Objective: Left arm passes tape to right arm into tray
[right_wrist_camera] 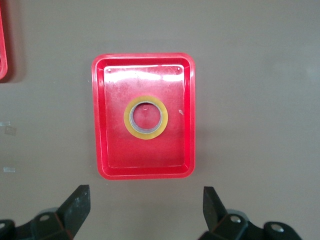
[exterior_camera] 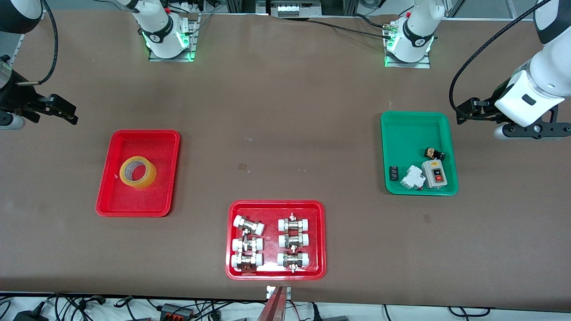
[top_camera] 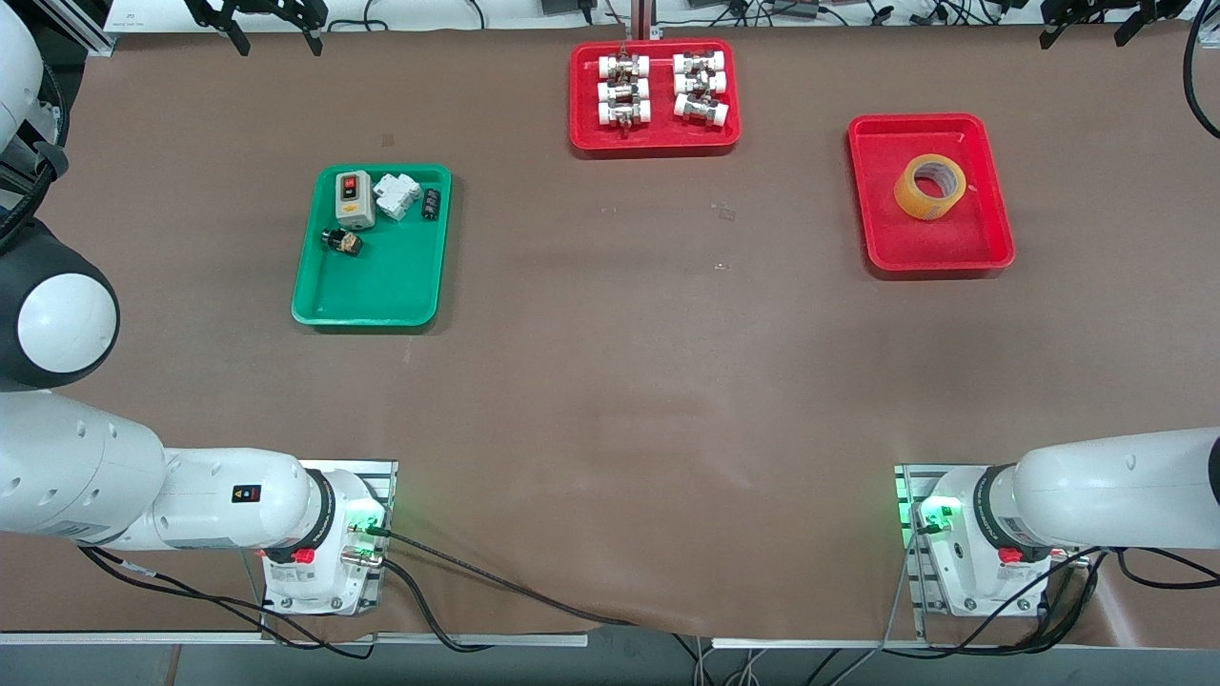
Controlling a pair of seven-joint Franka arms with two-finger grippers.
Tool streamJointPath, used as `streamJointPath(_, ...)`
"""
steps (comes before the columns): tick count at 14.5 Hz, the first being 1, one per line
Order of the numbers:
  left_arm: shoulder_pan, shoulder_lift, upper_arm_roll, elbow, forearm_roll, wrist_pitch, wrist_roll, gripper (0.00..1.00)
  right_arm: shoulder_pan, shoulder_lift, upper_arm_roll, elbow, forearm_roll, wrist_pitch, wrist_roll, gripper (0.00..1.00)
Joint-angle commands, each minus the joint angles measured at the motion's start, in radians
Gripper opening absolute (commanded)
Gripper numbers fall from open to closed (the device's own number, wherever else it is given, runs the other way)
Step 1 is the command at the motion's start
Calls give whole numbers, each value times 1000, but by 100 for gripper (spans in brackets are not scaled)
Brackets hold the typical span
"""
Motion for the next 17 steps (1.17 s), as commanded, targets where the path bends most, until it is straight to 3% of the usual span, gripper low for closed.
streamJointPath(1, -7, -31, 9, -31, 8, 14, 9, 100, 15, -11, -13, -19, 10, 7, 4, 100)
streamJointPath(17, -7, -31, 9, -31, 8, 15, 9, 100, 17, -20, -5, -10, 13, -10, 4, 100)
